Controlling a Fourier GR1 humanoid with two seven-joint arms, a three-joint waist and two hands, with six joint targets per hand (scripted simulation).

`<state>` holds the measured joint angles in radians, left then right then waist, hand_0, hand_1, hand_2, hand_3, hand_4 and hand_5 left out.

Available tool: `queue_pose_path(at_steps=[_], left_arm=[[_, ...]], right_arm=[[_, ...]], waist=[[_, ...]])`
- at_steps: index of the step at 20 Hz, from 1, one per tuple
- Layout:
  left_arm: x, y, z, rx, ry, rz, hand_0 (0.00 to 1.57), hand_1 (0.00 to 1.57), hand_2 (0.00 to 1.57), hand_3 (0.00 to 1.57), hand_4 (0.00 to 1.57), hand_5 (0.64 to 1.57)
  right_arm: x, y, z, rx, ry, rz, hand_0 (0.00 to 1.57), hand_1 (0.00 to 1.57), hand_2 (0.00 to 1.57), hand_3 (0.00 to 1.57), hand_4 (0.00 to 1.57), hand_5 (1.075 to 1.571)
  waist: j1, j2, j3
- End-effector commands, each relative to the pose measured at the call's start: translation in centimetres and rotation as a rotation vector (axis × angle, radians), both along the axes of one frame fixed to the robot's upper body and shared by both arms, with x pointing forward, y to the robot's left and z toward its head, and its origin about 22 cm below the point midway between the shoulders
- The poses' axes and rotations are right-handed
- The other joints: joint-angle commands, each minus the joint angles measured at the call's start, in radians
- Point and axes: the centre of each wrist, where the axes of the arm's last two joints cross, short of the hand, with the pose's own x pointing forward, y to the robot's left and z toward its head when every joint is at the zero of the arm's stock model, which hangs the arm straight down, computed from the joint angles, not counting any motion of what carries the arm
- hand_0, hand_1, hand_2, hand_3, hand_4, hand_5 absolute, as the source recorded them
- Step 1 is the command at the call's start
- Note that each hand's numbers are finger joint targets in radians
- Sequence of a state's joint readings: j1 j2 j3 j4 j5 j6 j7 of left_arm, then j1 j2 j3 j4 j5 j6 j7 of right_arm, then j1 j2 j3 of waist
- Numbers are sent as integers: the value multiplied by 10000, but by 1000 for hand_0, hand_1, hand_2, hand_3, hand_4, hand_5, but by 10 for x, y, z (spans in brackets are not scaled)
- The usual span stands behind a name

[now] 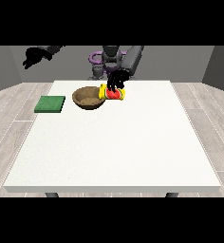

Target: Pick the cup and pour the ball into the bowl, then pick the bowl and place it on the pad

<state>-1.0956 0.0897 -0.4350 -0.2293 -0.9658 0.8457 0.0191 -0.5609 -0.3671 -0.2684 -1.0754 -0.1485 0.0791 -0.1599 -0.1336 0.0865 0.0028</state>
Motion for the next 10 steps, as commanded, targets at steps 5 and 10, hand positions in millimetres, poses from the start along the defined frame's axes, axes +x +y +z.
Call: queue_pose_path(at_steps=[5,10], left_arm=[[-26,-28,-41,3124,-89,238,1511,1511,1571,1571,1294,1396],[-23,-54,-17,5194,-643,-344,1522,1522,1571,1571,1515,1173]], right_arm=[[20,40,9,-102,-152,917,0,0,346,631,579,1566],[28,32,9,139,-107,457,0,0,339,621,578,1566]], waist=[[-952,10,-14],[-543,52,-15]])
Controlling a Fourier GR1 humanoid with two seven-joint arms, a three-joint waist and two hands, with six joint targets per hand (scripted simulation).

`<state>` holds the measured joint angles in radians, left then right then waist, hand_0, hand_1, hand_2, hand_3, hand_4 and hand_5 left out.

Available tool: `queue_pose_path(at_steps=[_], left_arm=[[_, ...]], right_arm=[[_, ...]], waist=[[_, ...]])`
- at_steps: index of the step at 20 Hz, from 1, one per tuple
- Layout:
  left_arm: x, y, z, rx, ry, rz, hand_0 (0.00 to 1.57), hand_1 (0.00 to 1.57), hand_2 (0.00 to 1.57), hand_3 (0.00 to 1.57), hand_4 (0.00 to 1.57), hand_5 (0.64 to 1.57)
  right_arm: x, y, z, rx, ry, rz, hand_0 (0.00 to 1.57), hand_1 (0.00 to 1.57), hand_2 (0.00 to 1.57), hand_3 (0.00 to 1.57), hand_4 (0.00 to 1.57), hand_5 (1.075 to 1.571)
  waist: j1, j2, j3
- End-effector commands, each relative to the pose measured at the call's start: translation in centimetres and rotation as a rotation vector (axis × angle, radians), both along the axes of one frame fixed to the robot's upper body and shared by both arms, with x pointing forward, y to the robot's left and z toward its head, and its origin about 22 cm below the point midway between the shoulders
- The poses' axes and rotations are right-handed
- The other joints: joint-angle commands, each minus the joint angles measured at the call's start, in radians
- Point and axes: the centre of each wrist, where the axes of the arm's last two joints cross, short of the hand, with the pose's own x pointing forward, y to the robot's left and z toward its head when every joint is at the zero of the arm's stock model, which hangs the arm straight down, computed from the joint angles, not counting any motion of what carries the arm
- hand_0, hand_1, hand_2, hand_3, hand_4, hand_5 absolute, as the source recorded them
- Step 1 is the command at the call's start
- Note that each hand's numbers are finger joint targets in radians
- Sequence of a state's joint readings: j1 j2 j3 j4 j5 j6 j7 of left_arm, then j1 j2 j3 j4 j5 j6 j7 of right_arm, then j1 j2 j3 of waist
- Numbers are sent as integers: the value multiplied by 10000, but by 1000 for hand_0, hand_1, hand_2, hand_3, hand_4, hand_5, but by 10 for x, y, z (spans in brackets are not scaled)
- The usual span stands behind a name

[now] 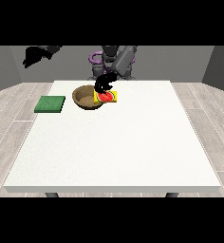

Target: Pick the cup and pour the ball into the bowl, then pick the bowl and place it on the pad

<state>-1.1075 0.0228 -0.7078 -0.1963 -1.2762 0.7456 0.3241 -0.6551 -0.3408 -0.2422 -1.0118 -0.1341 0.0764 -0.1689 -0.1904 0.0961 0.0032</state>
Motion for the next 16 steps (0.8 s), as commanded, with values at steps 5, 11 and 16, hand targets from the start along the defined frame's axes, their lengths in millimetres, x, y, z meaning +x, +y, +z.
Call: queue_pose_path(at_steps=[5,11,16], left_arm=[[-13,-26,-3,2529,-445,66,1524,1524,1571,1571,1472,1203],[-26,-49,6,2557,-655,147,1532,1532,1571,1571,1454,1235],[-38,-52,-3,2453,332,-635,1528,1528,1571,1571,1489,1202]], right_arm=[[6,5,-5,132,146,58,0,0,352,651,572,1565],[4,14,-17,112,197,494,0,0,357,650,579,1564],[-39,-16,-89,-101,1524,15,0,0,357,650,579,1564]], waist=[[-34,-17,-27],[-298,-22,-30],[423,-1097,-28]])
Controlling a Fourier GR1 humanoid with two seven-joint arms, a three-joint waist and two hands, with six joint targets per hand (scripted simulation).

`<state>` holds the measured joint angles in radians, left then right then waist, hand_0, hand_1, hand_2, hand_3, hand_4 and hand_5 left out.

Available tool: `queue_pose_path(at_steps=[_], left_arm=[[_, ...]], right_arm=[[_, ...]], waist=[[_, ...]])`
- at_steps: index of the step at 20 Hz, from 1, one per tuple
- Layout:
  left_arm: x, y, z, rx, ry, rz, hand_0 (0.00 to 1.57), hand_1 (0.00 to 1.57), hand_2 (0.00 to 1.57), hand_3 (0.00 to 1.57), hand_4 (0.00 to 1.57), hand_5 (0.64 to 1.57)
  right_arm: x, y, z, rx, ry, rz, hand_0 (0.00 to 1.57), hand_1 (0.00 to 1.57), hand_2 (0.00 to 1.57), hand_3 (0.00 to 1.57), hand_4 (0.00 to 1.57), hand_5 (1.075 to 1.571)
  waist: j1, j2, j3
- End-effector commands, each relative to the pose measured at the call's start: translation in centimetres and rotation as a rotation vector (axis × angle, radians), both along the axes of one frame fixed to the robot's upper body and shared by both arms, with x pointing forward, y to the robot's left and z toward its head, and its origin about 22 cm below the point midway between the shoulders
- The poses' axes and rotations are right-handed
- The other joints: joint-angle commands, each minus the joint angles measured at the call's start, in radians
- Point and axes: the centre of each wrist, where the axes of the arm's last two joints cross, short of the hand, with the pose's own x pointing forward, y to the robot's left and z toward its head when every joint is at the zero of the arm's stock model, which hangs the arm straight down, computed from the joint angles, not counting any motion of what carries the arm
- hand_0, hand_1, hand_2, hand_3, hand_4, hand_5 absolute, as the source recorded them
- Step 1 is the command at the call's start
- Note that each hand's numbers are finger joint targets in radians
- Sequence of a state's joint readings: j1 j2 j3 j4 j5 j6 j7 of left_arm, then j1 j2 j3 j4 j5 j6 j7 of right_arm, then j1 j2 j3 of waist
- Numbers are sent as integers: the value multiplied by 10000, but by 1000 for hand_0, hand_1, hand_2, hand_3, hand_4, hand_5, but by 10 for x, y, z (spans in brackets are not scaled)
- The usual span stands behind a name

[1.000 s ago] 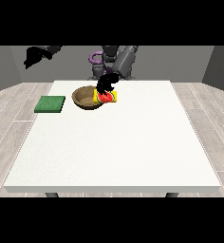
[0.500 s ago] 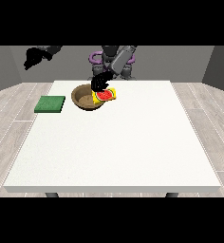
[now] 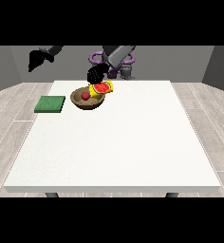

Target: Pick the cup and pour the ball into the bowl, then pick the bowl and place it on the pad

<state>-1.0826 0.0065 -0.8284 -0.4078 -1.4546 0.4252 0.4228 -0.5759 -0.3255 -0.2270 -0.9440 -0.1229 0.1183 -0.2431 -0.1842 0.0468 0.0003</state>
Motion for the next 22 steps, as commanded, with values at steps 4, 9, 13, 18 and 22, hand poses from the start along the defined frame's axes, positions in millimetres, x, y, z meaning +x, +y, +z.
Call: queue_pose_path(at_steps=[4,9,13,18,22], left_arm=[[2,4,14,-2456,1111,-13,1493,1493,1571,1571,1505,1202],[26,39,59,-4803,325,-107,1453,1453,1571,1571,1315,1402],[36,94,70,-7274,441,476,1565,1565,1571,1571,1151,1493],[23,119,42,-9562,1528,239,1503,1503,1571,1571,1389,1397],[24,93,64,-14079,3486,-574,950,950,1119,1016,1445,1269]], right_arm=[[-26,-32,-24,-134,1214,-192,0,0,338,598,576,1563],[-38,-45,-38,-200,1364,-990,0,0,424,561,564,1565],[-43,-36,-45,-246,1402,-1095,0,0,475,634,565,1565],[-32,22,-51,24,1261,-806,0,0,507,723,589,1569],[-24,33,-40,492,823,-198,0,0,551,650,607,1570]], waist=[[448,-1140,-6],[1353,-1056,-8],[1562,-1196,-26],[1851,-706,-37],[1627,-15,-139]])
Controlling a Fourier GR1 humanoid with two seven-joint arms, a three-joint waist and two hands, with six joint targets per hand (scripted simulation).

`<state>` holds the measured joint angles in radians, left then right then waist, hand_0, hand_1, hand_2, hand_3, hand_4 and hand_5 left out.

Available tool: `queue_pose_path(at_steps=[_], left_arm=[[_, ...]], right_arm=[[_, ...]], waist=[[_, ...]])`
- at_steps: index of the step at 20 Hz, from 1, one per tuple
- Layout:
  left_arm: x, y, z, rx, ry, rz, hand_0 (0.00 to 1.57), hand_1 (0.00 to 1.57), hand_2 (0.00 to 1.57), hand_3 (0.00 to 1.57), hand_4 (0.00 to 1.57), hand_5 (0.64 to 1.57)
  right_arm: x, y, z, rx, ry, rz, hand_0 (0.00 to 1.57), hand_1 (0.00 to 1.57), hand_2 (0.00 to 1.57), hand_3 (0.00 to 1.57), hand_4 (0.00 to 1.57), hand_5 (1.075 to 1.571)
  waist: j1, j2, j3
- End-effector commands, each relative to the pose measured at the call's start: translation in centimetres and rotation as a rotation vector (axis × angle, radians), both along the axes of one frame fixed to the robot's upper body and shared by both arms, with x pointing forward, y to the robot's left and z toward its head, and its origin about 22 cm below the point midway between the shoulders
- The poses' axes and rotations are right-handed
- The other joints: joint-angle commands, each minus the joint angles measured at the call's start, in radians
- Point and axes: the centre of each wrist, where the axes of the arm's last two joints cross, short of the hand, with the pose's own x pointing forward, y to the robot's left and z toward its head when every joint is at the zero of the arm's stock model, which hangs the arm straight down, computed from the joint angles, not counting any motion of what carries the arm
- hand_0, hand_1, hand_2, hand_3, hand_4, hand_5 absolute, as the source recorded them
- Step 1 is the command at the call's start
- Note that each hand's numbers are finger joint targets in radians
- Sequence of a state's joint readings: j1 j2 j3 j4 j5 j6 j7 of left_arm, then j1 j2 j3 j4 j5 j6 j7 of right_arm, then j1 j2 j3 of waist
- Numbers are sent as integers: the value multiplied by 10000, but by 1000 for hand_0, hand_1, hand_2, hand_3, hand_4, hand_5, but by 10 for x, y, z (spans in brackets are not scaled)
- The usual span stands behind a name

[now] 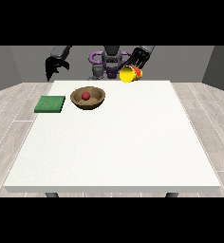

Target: Pick the cup and pour the ball into the bowl, then pick the bowl and place it on the pad

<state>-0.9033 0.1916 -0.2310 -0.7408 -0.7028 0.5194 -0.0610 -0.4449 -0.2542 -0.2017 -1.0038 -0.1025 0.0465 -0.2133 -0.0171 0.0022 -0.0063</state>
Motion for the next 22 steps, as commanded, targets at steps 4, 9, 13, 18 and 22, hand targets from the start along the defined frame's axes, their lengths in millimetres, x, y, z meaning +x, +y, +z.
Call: queue_pose_path(at_steps=[4,9,13,18,22], left_arm=[[0,-18,43,-8237,1546,-1992,0,0,0,0,651,1569],[8,53,74,-10655,2117,-4431,0,0,0,0,444,1544],[7,145,90,-11324,2627,-4736,0,0,0,0,340,1545],[-13,227,96,-11566,2284,-4329,0,0,0,0,268,1550],[-15,242,139,-11640,2228,-4788,0,0,0,0,211,1555]], right_arm=[[0,24,-10,665,301,189,0,0,440,466,648,1571],[-15,26,-32,974,332,-360,0,0,413,389,692,1571],[-23,42,-40,1333,114,-210,0,0,0,0,0,1569],[-33,63,-45,1108,151,885,0,0,0,0,0,1569],[-19,59,-43,1229,-103,576,0,0,0,0,0,1570]], waist=[[335,172,-137],[1184,456,5],[939,669,39],[110,939,53],[413,1348,65]])
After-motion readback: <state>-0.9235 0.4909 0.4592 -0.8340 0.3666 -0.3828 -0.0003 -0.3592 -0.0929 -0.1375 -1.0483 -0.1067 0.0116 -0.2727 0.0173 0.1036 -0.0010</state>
